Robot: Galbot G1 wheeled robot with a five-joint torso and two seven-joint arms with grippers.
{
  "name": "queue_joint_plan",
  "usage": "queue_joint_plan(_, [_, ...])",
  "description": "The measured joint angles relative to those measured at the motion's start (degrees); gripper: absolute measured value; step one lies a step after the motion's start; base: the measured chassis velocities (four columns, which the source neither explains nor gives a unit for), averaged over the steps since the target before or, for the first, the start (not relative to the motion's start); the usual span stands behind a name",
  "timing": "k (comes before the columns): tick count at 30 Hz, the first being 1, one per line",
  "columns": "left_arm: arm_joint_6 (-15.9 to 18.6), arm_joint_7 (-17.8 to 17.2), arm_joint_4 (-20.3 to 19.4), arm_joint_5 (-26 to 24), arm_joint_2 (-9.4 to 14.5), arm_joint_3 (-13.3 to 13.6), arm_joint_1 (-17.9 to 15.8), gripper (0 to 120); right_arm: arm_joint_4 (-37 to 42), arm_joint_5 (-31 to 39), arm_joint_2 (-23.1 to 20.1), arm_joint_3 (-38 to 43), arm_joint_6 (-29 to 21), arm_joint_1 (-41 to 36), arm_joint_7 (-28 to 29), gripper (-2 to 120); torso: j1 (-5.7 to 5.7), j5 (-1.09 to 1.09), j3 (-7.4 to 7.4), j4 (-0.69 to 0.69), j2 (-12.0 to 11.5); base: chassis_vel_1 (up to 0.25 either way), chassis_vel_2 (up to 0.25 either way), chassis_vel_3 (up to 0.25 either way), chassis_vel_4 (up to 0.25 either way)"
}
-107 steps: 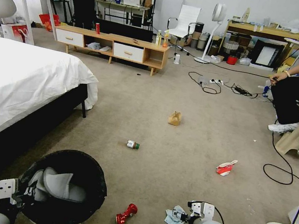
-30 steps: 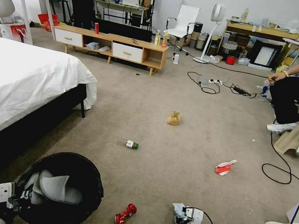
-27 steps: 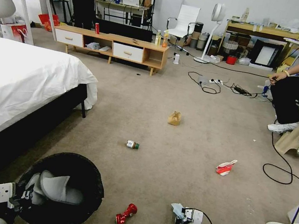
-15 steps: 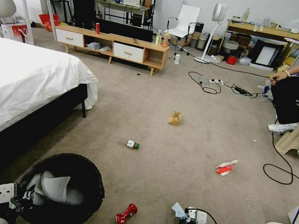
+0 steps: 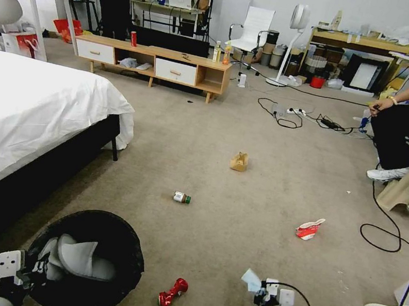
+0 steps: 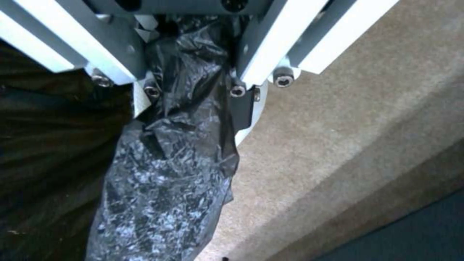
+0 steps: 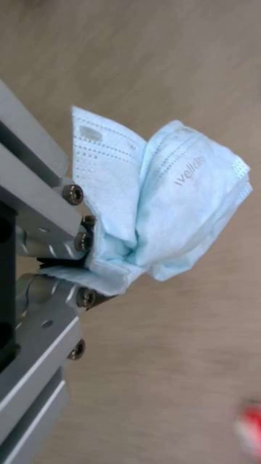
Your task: Pick up the trash bin and place the garbage on the floor into it.
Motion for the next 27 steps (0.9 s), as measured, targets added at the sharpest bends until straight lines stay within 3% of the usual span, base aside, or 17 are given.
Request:
queue_joint_plan(6, [2.91,-3.56,0.37,-7.34,1.93,0.09,-1.68,7,18.07,3.95,-7.82,4.69,0.67,-1.30,-0.21,0,0.00,-0.02,0.00,0.02,0.00,0.000,0.000,0.000,0.000])
queue_joint_plan(12, [4.74,-7.14,0.86,-13.42,3.81,-0.15,-3.26,7,26.09,5.66,-12.54,6.43,1.67,-1.74,-0.99,0,0.00,-0.02,0.00,0.01,0.00,0.000,0.000,0.000,0.000])
queue_joint_plan(14, [5.63,-10.91,0.98,-18.90,5.82,-0.30,-4.62,7,31.05,6.65,-15.61,7.01,3.53,-1.53,-2.64,0,-0.01,-0.01,0.00,0.01,0.00,0.000,0.000,0.000,0.000])
queue_joint_plan(18, [5.64,-12.78,1.39,-21.75,7.12,-0.30,-5.33,7,33.20,7.50,-16.78,6.35,5.01,0.11,-3.66,0,-0.01,-0.01,0.00,0.00,0.00,0.000,0.000,0.000,0.000])
queue_joint_plan(23, [5.82,-14.43,1.68,-24.76,9.84,0.12,-6.20,7,36.59,12.81,-17.70,-0.74,7.36,9.23,-5.22,0,-0.01,0.00,0.00,0.01,0.00,0.000,0.000,0.000,0.000])
queue_joint_plan(27, [5.82,-14.54,1.63,-25.41,11.23,0.23,-6.43,7,38.44,21.34,-15.19,-12.03,7.43,22.84,-3.86,0,0.00,-0.02,0.00,0.03,0.00,0.000,0.000,0.000,0.000])
